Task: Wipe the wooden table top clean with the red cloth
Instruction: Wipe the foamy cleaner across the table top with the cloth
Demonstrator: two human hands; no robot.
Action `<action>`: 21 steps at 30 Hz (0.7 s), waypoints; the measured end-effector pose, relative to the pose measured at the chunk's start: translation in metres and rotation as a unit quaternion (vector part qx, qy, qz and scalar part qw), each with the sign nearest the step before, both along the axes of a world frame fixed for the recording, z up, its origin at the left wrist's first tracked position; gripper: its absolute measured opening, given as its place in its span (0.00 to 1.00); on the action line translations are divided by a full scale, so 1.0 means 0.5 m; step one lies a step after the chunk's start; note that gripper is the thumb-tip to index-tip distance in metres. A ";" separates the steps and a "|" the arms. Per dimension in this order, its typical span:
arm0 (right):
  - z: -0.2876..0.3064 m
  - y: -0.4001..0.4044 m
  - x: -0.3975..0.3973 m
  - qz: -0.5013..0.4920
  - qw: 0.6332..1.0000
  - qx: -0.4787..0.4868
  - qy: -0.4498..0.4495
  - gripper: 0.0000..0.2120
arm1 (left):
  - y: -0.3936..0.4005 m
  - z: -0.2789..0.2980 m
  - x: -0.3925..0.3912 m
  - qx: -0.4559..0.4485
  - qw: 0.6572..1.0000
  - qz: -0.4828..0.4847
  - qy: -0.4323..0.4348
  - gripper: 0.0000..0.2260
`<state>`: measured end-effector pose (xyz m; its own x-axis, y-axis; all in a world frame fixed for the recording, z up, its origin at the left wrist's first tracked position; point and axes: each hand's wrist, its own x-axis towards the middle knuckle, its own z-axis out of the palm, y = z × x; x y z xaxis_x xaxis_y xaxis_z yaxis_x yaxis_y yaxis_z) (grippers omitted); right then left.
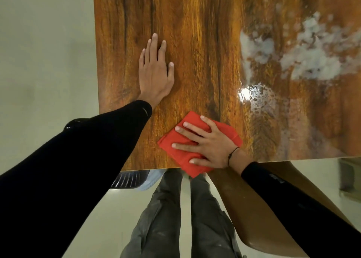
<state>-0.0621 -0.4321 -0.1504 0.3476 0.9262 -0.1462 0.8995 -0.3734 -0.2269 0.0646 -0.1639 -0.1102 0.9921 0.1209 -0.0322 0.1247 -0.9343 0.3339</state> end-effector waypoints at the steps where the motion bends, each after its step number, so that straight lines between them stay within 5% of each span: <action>1: 0.002 -0.011 0.014 -0.018 1.000 -0.003 -0.011 0.35 | -0.002 0.003 -0.021 -0.010 1.000 -0.008 -0.007 0.27; 5: 0.009 -0.062 0.088 -0.180 0.982 -0.011 -0.050 0.35 | -0.022 0.012 -0.147 -0.068 0.998 -0.016 -0.013 0.21; 8: 0.017 -0.066 0.098 -0.364 0.930 -0.017 -0.051 0.35 | -0.048 0.013 -0.208 -0.100 0.995 -0.020 0.005 0.21; 14: 0.033 -0.037 0.020 -0.678 0.734 -0.023 -0.029 0.34 | -0.148 0.011 -0.207 -0.116 0.993 -0.030 0.003 0.21; 17: 0.029 -0.004 -0.007 -0.758 0.652 -0.010 -0.021 0.35 | -0.210 0.005 -0.194 -0.115 0.993 -0.001 -0.004 0.21; 19: 0.021 0.002 -0.024 -0.750 0.661 -0.010 -0.016 0.35 | -0.252 0.002 -0.183 -0.117 0.993 0.013 -0.014 0.22; 21: 0.010 -0.033 -0.051 -0.675 0.737 -0.024 -0.024 0.36 | -0.295 -0.001 -0.171 -0.115 0.993 -0.007 -0.021 0.23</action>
